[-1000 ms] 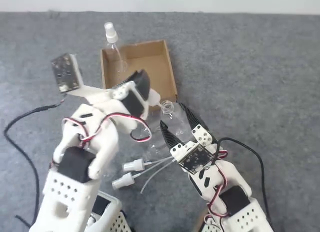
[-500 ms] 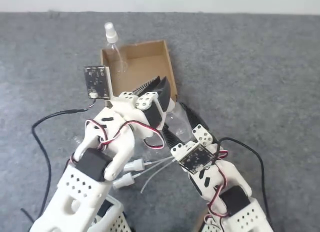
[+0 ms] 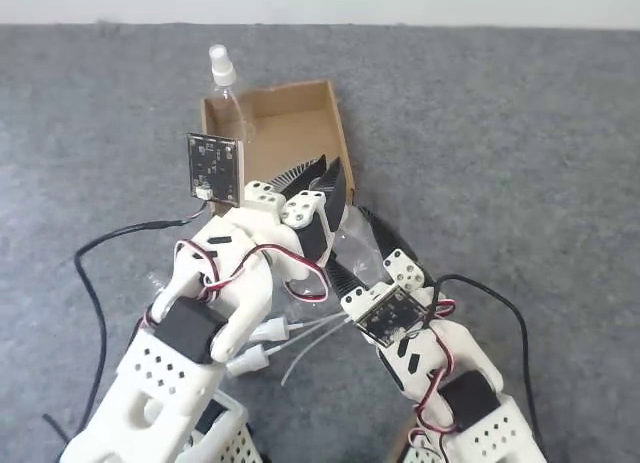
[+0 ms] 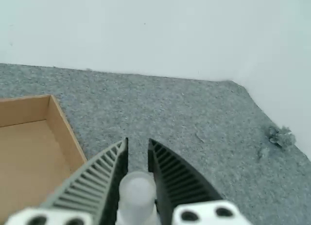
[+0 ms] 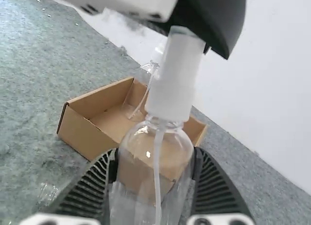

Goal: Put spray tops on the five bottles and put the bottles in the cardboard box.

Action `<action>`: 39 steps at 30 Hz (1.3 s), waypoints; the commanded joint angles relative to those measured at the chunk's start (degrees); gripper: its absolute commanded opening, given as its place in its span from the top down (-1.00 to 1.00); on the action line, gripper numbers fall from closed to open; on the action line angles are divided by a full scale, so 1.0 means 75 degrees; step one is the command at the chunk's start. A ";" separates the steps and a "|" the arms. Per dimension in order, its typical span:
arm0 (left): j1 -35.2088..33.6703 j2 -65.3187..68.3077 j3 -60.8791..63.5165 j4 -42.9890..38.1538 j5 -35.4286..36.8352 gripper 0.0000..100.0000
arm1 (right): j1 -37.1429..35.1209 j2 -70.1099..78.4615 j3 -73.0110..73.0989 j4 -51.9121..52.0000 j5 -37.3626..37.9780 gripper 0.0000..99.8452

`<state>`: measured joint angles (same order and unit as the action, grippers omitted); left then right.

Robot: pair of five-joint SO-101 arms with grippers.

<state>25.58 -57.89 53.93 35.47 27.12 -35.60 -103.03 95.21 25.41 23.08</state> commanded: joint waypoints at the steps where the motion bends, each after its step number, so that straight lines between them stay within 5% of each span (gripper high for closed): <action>1: -0.0035 -0.0082 -0.0158 0.0152 -0.0059 0.72 | -0.0100 -0.0123 0.0152 0.0006 0.0047 0.94; 7: -0.0035 -0.0082 -0.0486 0.0856 0.0422 0.52 | -0.0100 -0.0123 0.0152 0.0018 0.0035 0.94; 22: -0.0047 -0.0129 -0.0662 0.0973 0.0434 0.51 | -0.0100 -0.0123 0.0152 -0.0018 0.0023 0.94; 39: -0.0035 -0.2919 -0.0311 0.1899 0.0387 0.51 | -0.0064 -0.0111 0.0152 0.0018 0.0012 0.94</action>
<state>25.49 -78.55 53.05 49.54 29.76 -36.04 -103.03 95.21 25.41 23.08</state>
